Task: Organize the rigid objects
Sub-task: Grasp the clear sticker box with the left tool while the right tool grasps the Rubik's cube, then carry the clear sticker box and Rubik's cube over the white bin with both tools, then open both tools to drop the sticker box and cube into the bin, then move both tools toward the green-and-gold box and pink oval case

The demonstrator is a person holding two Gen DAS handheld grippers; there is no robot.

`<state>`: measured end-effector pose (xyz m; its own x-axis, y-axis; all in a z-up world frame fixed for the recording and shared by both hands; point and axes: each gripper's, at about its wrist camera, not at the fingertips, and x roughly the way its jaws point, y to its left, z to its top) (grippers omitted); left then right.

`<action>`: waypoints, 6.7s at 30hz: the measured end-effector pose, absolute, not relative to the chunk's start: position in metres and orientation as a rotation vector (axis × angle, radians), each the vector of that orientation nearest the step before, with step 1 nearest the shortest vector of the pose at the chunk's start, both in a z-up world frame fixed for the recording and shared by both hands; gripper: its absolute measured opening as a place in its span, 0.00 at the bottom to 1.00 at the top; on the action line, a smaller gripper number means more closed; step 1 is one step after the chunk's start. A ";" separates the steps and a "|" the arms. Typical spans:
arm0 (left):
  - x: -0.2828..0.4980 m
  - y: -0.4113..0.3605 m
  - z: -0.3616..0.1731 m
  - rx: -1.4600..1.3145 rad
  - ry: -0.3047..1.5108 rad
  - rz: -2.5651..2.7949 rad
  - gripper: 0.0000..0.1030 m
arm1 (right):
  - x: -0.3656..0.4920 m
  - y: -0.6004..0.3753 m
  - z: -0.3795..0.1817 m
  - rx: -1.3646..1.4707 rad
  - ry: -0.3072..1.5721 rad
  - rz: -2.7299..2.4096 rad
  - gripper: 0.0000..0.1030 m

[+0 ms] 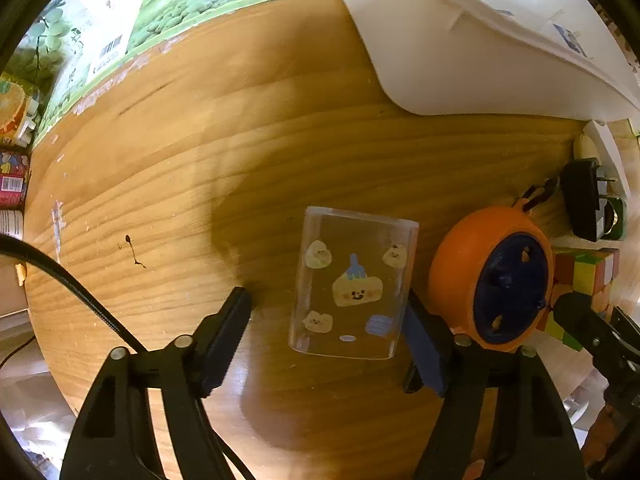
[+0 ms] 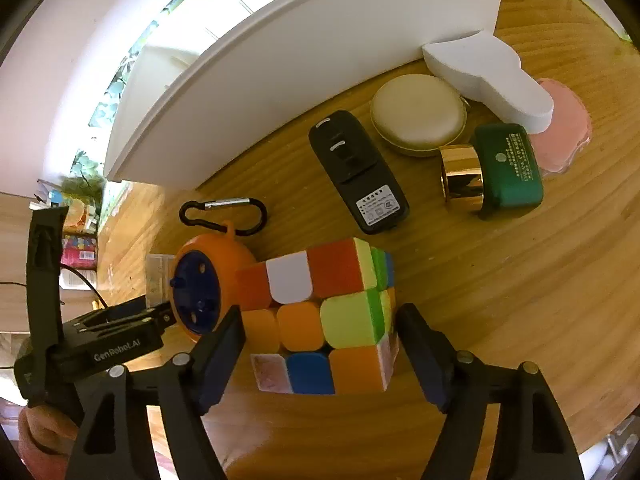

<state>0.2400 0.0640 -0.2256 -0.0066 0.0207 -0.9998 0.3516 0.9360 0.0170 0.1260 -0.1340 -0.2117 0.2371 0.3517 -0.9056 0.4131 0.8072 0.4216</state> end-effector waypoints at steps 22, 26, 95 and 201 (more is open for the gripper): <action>0.194 0.044 -0.218 0.184 1.553 -0.283 0.53 | 0.121 -0.122 -0.210 0.609 1.416 -0.001 0.66; 0.178 0.052 -0.218 0.108 1.562 -0.270 0.53 | 0.114 -0.121 -0.210 0.604 1.421 0.010 0.65; 0.212 -0.018 -0.028 0.084 1.059 -0.337 0.53 | 0.169 -0.238 -0.048 0.454 1.008 -0.012 0.61; 0.053 0.057 -0.084 -0.156 0.971 -0.300 0.78 | 0.026 -0.193 -0.091 0.187 0.601 -0.027 0.82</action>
